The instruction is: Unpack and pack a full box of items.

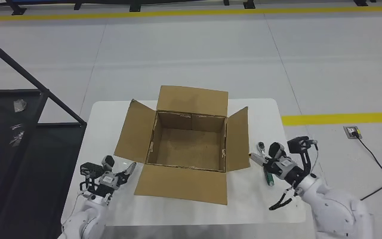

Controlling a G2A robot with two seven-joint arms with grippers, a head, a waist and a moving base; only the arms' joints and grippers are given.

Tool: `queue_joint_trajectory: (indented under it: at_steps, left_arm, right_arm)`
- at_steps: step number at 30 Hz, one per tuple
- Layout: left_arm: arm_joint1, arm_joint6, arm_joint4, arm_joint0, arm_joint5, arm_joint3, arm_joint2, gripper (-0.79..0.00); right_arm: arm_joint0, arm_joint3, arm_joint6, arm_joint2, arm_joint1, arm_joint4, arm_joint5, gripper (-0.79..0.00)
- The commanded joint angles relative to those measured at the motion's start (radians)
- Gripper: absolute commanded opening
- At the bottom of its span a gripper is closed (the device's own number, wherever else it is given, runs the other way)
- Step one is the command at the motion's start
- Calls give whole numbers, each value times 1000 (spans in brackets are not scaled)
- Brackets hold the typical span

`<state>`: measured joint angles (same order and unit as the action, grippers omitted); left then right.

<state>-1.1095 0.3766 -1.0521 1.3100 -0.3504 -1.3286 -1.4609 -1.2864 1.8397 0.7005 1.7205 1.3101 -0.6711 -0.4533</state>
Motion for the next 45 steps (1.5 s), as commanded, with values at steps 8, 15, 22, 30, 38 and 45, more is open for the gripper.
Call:
queue_joint_trajectory:
  at_steps: [8,15,22,30,38,45]
  left_arm:
    - [-1,110,214,72,-145,-82,-86,0]
    - [4,85,300,134,-247,-197,-149,-172]
    - [2,-14,376,149,-257,-257,-154,-246]
    - [1,-178,502,128,-276,-271,-136,-440]
    - [-4,-250,522,109,-200,-280,-117,-465]
    - [-7,-292,544,107,-195,-283,-110,-634]
  right_arm:
    - [-13,-27,18,57,-12,197,-58,0]
    - [-4,-25,20,16,-15,177,-59,0]
    - [57,-91,57,-25,-27,239,-45,0]
    - [71,-137,61,-44,-40,257,-66,0]
    - [76,-157,51,-55,-53,264,-77,0]
    - [86,-175,47,-69,-64,268,-83,0]
